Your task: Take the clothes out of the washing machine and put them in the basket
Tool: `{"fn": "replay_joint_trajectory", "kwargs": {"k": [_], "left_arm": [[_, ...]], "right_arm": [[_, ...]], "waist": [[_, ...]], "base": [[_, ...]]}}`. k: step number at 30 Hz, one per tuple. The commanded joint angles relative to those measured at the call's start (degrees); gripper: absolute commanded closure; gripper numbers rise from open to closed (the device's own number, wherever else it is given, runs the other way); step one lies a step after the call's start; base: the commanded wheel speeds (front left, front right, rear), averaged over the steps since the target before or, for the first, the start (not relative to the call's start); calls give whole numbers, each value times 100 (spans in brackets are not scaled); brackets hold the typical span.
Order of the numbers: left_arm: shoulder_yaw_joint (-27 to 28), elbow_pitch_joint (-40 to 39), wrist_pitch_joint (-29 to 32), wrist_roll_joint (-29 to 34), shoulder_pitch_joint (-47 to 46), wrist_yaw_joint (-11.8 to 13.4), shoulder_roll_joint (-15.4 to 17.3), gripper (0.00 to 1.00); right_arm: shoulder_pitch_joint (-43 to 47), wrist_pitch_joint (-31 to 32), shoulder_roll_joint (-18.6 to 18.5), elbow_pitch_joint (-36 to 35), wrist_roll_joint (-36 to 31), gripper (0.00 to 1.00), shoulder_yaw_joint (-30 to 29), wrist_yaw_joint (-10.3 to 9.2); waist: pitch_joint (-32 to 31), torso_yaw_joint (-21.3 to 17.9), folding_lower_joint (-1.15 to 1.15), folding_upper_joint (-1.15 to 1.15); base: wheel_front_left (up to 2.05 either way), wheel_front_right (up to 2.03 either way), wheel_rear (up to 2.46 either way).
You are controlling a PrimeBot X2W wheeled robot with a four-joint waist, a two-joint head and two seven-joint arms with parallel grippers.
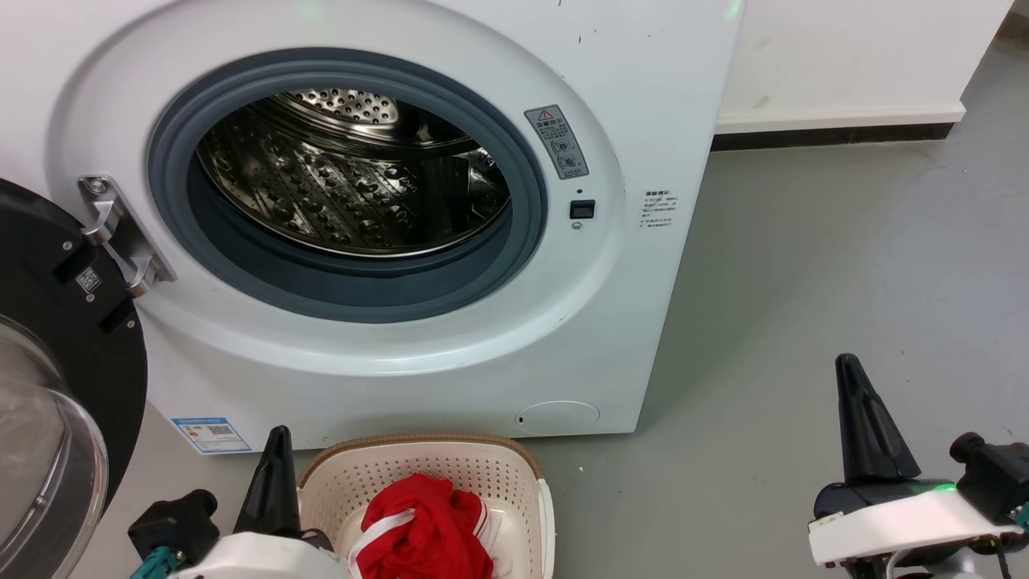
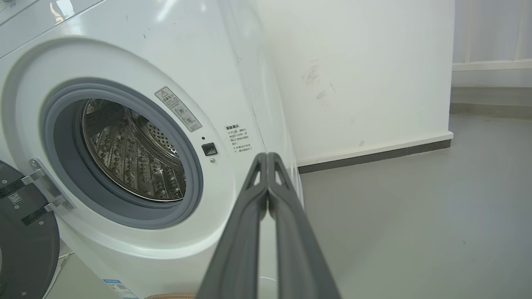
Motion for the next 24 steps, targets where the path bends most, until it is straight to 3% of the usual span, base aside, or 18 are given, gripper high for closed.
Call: {"fn": "replay_joint_trajectory", "kwargs": {"k": [1,24], "left_arm": [[23,-48,47,-245,-178,-28,4,100],[162,199,544,-2370,-443,-162,2,100]], "right_arm": [[-164,31,-57,-21,279,100,-3,-1],[-350,454,-136,385,2614,100,-57,-2]], "waist": [[-1,4,0,0],[-27,73,0,0]], "base": [[0,0,0],[0,0,0]]}}
